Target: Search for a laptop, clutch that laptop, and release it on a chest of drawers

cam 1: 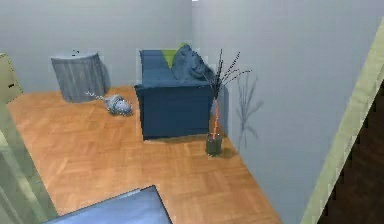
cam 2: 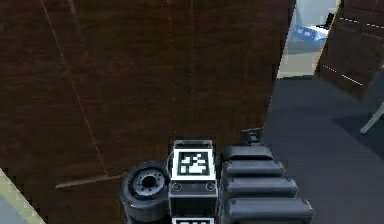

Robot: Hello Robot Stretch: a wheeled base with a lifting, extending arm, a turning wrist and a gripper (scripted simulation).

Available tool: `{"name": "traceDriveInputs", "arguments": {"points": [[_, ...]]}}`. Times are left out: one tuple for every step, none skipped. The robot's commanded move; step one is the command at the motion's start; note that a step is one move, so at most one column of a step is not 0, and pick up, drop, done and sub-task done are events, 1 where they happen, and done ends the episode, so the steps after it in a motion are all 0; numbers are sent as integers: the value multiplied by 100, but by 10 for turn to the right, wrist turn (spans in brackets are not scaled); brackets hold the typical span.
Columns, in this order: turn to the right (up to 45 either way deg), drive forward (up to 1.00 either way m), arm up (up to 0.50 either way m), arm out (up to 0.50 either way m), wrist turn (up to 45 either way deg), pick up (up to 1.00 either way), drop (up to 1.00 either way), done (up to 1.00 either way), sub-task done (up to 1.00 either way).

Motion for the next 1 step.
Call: {"name": "traceDriveInputs", "arguments": {"points": [[450, 0, 0, 0, 0, 0, 0, 0, 0]]}}
